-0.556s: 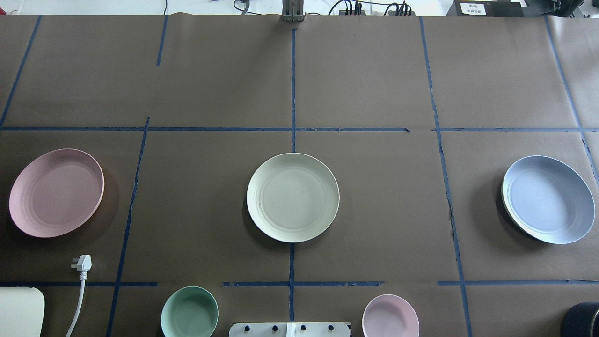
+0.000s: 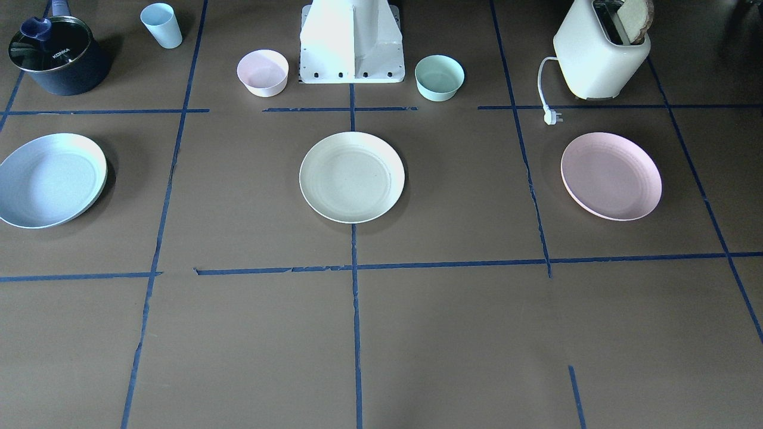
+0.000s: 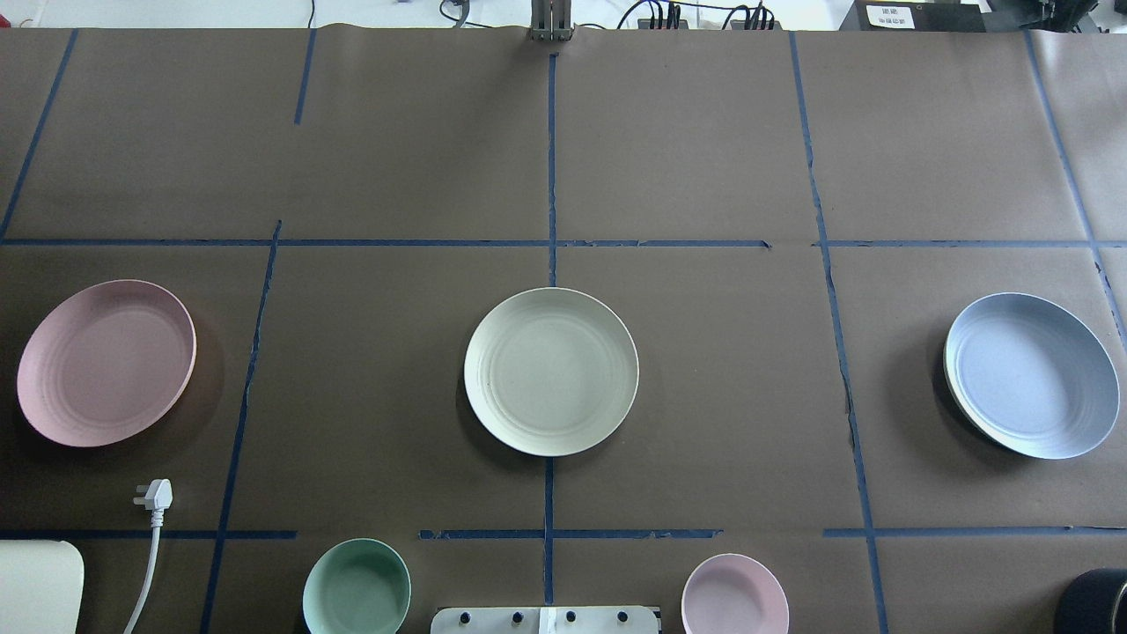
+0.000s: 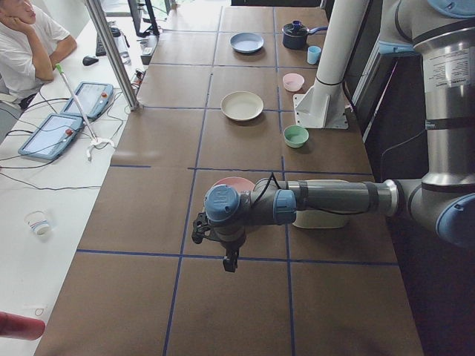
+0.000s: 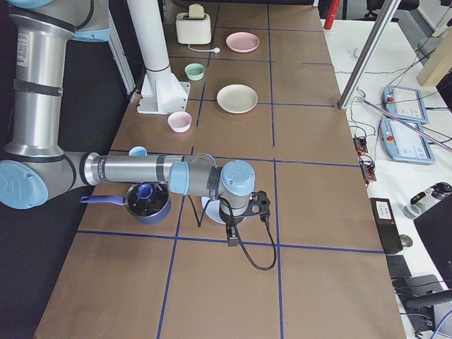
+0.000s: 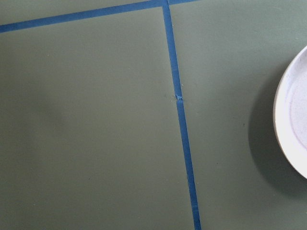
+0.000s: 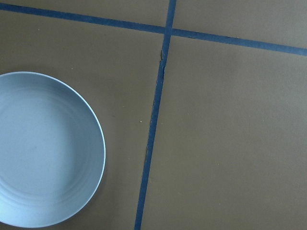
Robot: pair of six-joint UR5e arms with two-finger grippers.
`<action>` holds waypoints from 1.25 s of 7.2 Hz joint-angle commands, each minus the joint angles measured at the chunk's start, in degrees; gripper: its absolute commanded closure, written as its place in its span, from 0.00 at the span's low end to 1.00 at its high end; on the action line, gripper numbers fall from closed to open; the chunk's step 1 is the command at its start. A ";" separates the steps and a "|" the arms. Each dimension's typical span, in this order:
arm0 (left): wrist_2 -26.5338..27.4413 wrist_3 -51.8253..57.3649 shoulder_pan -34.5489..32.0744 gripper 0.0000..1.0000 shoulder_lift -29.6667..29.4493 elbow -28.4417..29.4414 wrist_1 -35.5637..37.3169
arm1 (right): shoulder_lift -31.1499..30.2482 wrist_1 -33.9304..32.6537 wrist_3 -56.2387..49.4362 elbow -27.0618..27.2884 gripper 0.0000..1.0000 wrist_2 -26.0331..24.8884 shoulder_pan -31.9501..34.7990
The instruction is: Stack three plates with pink and blue
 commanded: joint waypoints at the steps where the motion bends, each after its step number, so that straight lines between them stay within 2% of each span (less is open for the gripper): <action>1: 0.27 -0.28 0.07 0.00 -3.21 0.46 -4.44 | 0.12 0.00 0.09 0.00 0.00 0.00 -0.06; 2: -0.17 -0.37 0.07 0.00 -6.37 1.07 -6.48 | 0.12 0.00 0.09 0.08 0.00 0.00 -0.06; 3: -0.35 -2.80 0.07 0.00 -6.49 2.39 -7.71 | 0.12 0.00 0.00 0.00 0.00 -0.09 -0.06; 4: -0.26 -7.18 1.81 0.00 -6.23 4.66 -15.91 | 0.12 -0.09 0.00 -0.09 0.00 -0.09 -0.06; 5: 0.26 -17.32 7.31 0.00 -3.79 5.64 -24.43 | 0.12 -0.09 0.00 -0.09 0.00 -0.09 -0.15; 7: 0.53 -36.76 17.51 0.00 -3.07 10.63 -39.56 | 0.12 -0.09 0.00 -0.18 0.00 -0.09 -0.15; 8: 0.44 -40.76 20.86 0.00 -3.15 14.14 -44.33 | 0.12 -0.09 0.00 -0.09 0.00 -0.09 -0.15; 9: 0.35 -43.84 22.64 0.00 -3.15 14.79 -46.12 | 0.12 -0.09 0.00 -0.18 0.00 -0.09 -0.15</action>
